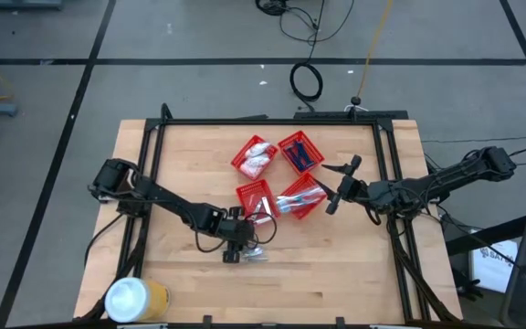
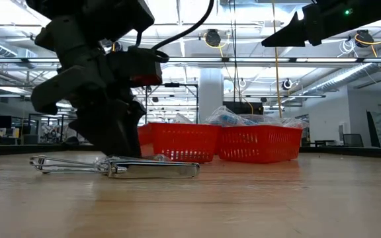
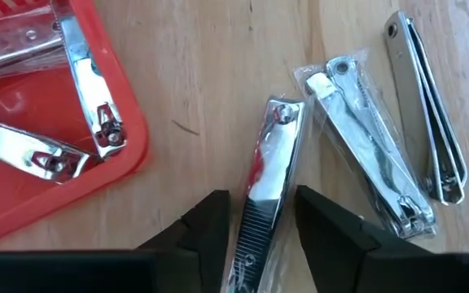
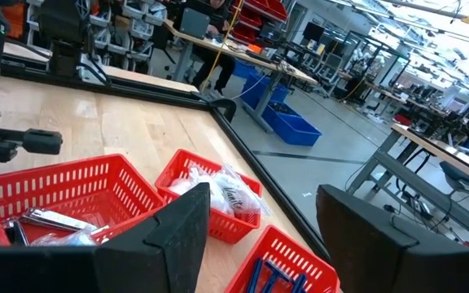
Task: Pick & Place Travel size toiletries
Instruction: Put the silver nail cutter into the bottom left red bin
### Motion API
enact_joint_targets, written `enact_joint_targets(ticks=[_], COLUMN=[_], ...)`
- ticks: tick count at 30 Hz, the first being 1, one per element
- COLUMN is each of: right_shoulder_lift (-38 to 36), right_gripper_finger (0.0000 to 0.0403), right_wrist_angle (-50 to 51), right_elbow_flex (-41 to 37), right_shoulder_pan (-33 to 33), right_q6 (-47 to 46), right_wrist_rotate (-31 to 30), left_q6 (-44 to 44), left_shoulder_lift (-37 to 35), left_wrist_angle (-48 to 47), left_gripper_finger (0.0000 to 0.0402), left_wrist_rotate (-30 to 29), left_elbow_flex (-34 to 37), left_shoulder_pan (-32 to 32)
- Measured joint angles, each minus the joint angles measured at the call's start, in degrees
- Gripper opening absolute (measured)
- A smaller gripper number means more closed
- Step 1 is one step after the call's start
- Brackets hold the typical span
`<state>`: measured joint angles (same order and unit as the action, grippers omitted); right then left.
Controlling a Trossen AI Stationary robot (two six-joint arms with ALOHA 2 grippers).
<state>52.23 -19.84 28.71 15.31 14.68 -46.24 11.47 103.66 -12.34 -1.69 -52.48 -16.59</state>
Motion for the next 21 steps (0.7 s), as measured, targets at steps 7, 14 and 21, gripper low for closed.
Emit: enact_joint_targets(ticks=[7, 14, 21], right_shoulder_lift=[0.0, 0.0, -0.02], right_gripper_finger=[0.0212, 0.0212, 0.0212], right_wrist_angle=[0.0, 0.03, 0.02], right_elbow_flex=[0.0, 0.02, 0.04], right_shoulder_pan=[0.0, 0.0, -0.01], right_q6=[0.09, 0.02, 0.02], right_wrist_rotate=[0.0, 0.0, 0.0], left_q6=[0.25, 2.56, 2.13], left_shoulder_lift=[0.04, -2.34, -9.08], left_wrist_angle=[-0.89, -2.7, -3.7], left_gripper_finger=[0.0044, 0.0036, 0.0023], left_wrist_rotate=[0.17, -1.14, -2.84], left_elbow_flex=[0.01, 0.33, 0.39], left_shoulder_pan=[-0.31, -1.04, -3.94])
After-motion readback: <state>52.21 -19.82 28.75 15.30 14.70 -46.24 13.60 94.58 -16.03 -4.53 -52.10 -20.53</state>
